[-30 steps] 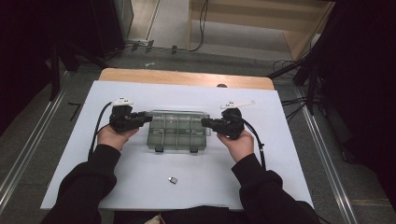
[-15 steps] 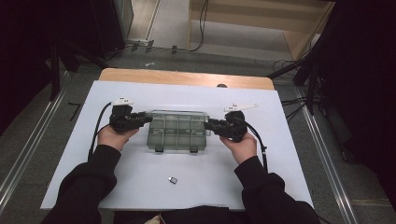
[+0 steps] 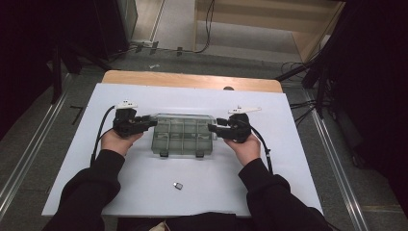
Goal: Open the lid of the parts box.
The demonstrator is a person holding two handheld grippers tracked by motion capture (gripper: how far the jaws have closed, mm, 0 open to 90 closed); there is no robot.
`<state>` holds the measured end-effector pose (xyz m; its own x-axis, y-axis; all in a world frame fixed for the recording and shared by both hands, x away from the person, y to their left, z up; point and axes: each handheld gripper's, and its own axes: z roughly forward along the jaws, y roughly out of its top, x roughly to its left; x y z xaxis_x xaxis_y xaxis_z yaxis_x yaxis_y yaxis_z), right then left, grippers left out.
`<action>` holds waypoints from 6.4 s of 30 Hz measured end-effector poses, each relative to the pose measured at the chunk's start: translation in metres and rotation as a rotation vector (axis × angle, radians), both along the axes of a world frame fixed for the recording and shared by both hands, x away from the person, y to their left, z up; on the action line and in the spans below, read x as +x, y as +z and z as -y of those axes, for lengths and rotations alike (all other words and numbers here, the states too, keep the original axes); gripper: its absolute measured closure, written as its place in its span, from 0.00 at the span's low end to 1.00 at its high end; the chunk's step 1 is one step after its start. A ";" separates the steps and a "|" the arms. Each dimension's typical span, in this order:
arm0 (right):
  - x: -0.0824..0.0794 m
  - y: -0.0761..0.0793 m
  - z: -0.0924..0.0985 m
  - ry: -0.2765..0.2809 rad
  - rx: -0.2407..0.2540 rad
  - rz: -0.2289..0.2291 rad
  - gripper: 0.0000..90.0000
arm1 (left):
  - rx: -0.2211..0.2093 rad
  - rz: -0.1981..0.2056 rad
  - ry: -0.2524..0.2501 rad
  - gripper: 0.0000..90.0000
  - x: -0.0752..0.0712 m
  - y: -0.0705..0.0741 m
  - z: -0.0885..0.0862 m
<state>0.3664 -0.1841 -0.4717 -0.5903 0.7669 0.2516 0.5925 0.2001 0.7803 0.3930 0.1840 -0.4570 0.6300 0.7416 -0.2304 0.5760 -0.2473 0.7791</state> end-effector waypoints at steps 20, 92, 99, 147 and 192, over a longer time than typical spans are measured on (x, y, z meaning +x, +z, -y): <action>0.010 0.011 -0.011 -0.025 -0.027 0.055 0.61 | 0.004 0.028 0.016 0.74 0.003 0.004 0.002; 0.040 -0.005 -0.026 -0.247 0.007 0.102 0.70 | 0.015 0.187 0.132 0.68 0.039 -0.013 0.030; 0.044 -0.010 -0.027 -0.256 0.010 0.109 0.70 | 0.010 0.190 0.138 0.65 0.041 -0.016 0.032; 0.061 -0.033 -0.044 -0.284 -0.059 0.048 0.49 | 0.023 0.143 0.169 0.42 0.055 -0.046 0.044; 0.057 -0.025 -0.033 -0.263 -0.010 -0.014 0.42 | -0.018 0.010 0.201 0.35 0.062 -0.045 0.037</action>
<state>0.4234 -0.1509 -0.4969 -0.3670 0.8960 0.2500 0.6357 0.0454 0.7706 0.4548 0.1472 -0.5018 0.4720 0.8485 -0.2395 0.6049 -0.1140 0.7881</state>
